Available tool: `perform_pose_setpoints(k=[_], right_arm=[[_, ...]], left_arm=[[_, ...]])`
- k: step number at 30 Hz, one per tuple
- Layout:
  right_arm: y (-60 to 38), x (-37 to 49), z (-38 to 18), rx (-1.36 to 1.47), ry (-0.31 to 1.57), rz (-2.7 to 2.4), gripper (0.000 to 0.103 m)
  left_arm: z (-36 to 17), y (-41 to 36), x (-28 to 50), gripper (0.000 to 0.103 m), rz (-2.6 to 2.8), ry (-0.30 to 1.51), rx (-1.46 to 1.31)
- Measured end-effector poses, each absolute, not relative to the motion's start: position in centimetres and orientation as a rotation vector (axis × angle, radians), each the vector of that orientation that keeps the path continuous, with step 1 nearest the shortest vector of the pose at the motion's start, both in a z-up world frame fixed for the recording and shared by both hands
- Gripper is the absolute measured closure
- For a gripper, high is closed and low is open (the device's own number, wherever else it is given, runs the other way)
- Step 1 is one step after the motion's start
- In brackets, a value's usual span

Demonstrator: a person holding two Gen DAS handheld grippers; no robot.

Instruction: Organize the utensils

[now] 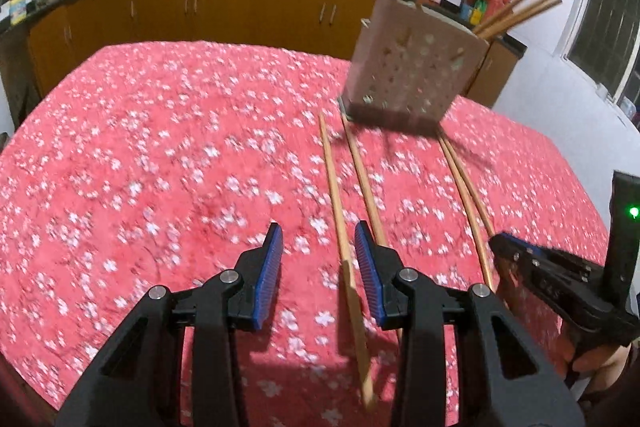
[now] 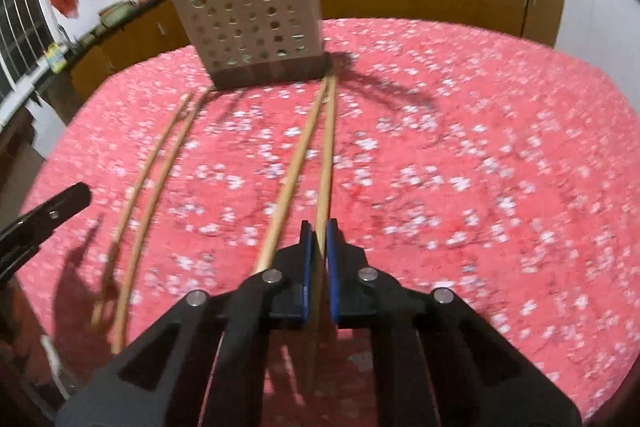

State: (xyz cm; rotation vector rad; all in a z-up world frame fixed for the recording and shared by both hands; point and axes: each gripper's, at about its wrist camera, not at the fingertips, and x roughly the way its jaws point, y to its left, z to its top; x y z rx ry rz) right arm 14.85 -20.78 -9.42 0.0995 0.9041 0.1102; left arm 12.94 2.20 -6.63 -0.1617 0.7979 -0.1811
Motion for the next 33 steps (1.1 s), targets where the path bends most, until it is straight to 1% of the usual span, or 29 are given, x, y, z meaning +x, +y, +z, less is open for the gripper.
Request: perform_pose_setpoints(k=[7, 9, 11, 14, 17, 25, 33], right_arm=[[-24.2, 15.3, -9.5, 0.181, 0.901, 0.015, 0.095], [-24.3, 15.4, -9.6, 0.177, 0.899, 0.016, 0.095], [-24.2, 15.3, -9.7, 0.167, 0.895, 0.014, 0.095], [-24.1, 15.3, -9.7, 0.165, 0.896, 0.018, 0.095], [-24.2, 15.2, -9.5, 0.175, 0.905, 0.033, 0.093], [-24.3, 16.4, -9.6, 0.138, 0.909, 0.024, 0.095], [-25.6, 19.4, -10.0, 0.125, 0.876, -0.030, 0.095]], left_arm=[[-8.1, -0.1, 12.5, 0.074, -0.219, 0.843, -0.105], [-8.6, -0.8, 12.7, 0.078, -0.220, 0.867, -0.076], [-9.2, -1.4, 12.9, 0.088, -0.205, 0.892, -0.039], [-9.3, -1.7, 13.1, 0.094, -0.173, 0.890, 0.002], [-9.2, -0.9, 14.0, 0.095, -0.143, 0.895, 0.003], [-9.3, 2.8, 17.9, 0.095, -0.055, 0.895, -0.031], [-9.5, 3.7, 18.6, 0.095, -0.050, 0.867, -0.034]])
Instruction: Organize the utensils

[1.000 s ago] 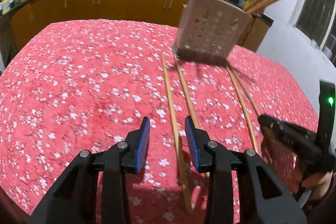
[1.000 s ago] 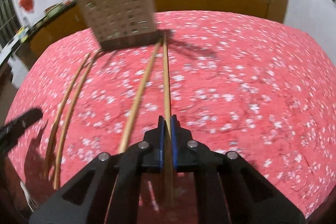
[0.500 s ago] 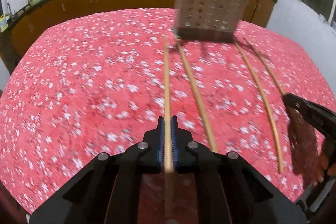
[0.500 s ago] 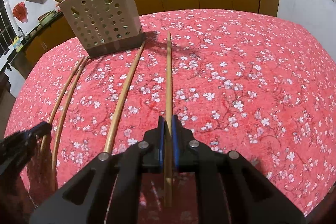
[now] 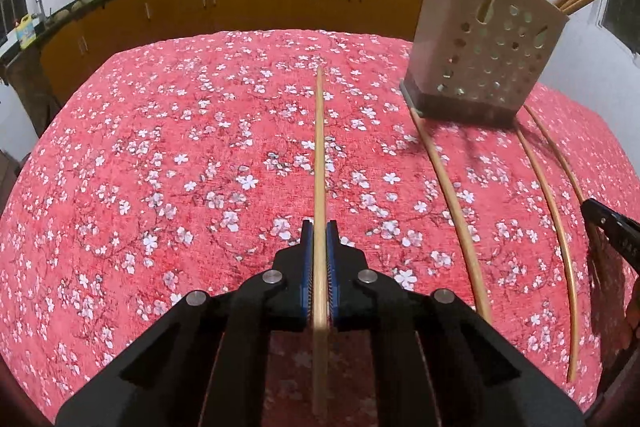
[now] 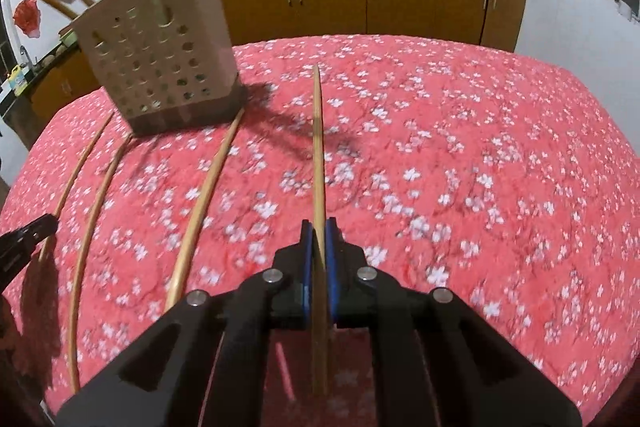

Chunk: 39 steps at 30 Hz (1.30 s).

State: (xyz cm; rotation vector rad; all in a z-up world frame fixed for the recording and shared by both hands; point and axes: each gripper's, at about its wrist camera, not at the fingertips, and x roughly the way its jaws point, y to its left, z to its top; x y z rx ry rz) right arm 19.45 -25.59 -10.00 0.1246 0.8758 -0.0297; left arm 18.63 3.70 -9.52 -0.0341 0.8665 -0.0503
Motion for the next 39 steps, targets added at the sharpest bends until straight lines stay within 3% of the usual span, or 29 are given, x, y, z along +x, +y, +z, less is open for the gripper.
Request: perform_pose_setpoints(k=[12, 20, 39], right_arm=[[-26.1, 19.7, -10.2, 0.167, 0.873, -0.018, 0.095], [-26.1, 19.6, -10.1, 0.179, 0.871, -0.014, 0.095], [-26.2, 19.7, -10.2, 0.183, 0.871, -0.012, 0.095]], left_arm=[[-9.5, 3.8, 18.6, 0.093, -0.056, 0.868, -0.054], [-9.5, 2.9, 18.7, 0.087, -0.065, 0.868, -0.035], [-9.5, 2.7, 19.0, 0.086, -0.066, 0.873, -0.027]])
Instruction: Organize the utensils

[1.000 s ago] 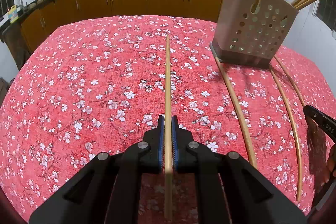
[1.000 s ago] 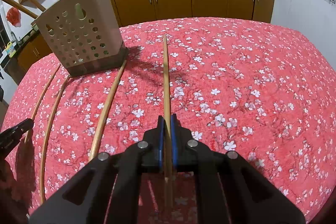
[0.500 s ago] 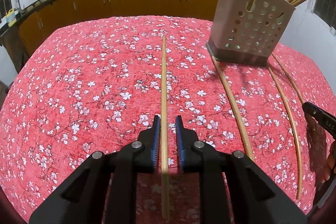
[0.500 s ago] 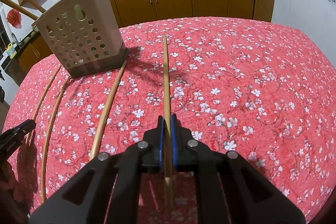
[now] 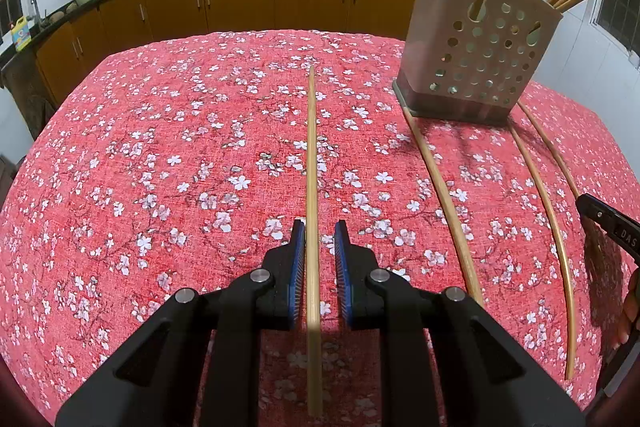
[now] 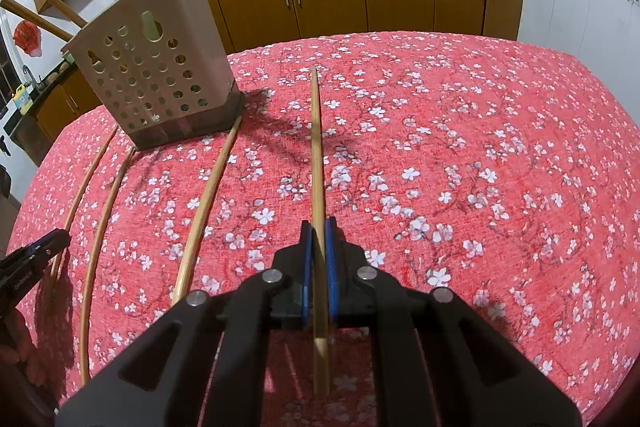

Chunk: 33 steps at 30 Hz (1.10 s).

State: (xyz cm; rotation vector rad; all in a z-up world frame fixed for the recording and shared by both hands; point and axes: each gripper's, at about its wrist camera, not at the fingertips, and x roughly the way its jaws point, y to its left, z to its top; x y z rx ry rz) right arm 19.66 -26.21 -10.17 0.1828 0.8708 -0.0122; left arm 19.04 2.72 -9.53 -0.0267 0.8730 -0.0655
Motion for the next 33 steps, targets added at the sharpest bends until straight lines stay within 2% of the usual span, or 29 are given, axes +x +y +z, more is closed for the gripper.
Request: perform_pose_setpoints(k=[28, 33], right_arm=[[-26.2, 18.3, -10.1, 0.174, 0.872, -0.016, 0.095], [-26.1, 18.4, -10.1, 0.175, 0.870, -0.009, 0.095]], left_arm=[[-9.2, 2.4, 17.5, 0.086, -0.065, 0.872, 0.013], [-9.4, 1.7, 17.0, 0.089, -0.063, 0.860, 0.050]])
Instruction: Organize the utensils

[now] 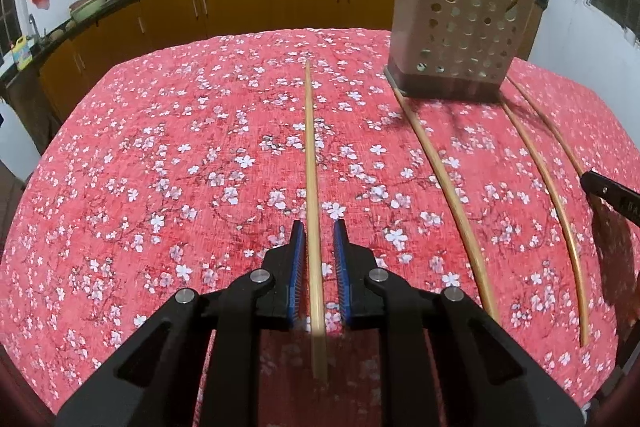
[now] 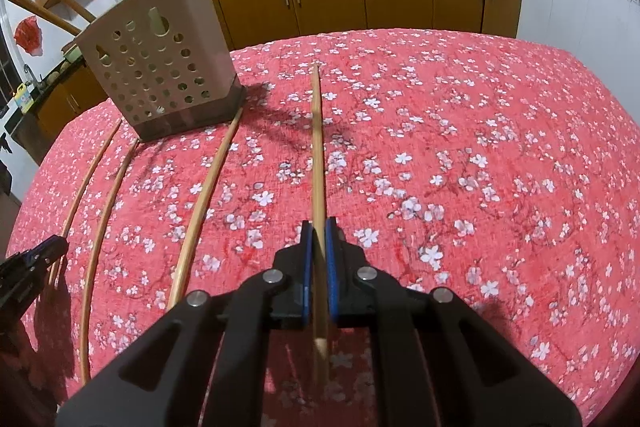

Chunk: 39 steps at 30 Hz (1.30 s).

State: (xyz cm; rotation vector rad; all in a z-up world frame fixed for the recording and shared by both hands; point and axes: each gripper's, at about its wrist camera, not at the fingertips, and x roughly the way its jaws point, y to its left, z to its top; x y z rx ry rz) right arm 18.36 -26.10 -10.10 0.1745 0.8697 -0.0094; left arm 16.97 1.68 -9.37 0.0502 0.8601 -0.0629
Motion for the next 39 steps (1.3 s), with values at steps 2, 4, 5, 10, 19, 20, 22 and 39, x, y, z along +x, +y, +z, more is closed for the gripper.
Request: perform_pose_setpoints(k=[2, 4, 5, 10, 19, 20, 22, 39], right_arm=[[-26.4, 18.1, -9.8, 0.167, 0.862, -0.007, 0.095], [-26.5, 17.4, -8.8, 0.176, 0.824, 0.002, 0.095], [-26.8, 17.0, -8.1, 0.179, 0.806, 0.002, 0.095], [-28.1, 15.9, -4.1, 0.195, 0.690, -0.008, 0.095], [-29.2, 14.1, 2.7, 0.205, 0.471, -0.020, 0.095], [-29.1, 14.0, 3.3, 0.202, 0.454, -0.021, 0.095], [-29.2, 14.1, 3.8, 0.198, 0.441, -0.023, 0.095], [-26.4, 12.5, 15.6, 0.233, 0.233, 0.233, 0.095]], left_arm=[[-9.2, 1.8, 17.1, 0.095, -0.062, 0.867, 0.057], [-9.0, 2.4, 17.2, 0.096, -0.069, 0.874, 0.044], [-8.6, 2.6, 17.2, 0.096, -0.070, 0.866, 0.040], [-5.4, 3.8, 16.8, 0.096, -0.087, 0.787, 0.009], [2.5, 5.4, 16.4, 0.096, -0.137, 0.594, -0.143], [3.3, 5.6, 16.3, 0.096, -0.140, 0.575, -0.152], [4.0, 5.5, 16.3, 0.096, -0.140, 0.552, -0.157], [12.8, 1.9, 15.4, 0.096, -0.251, 0.375, -0.125]])
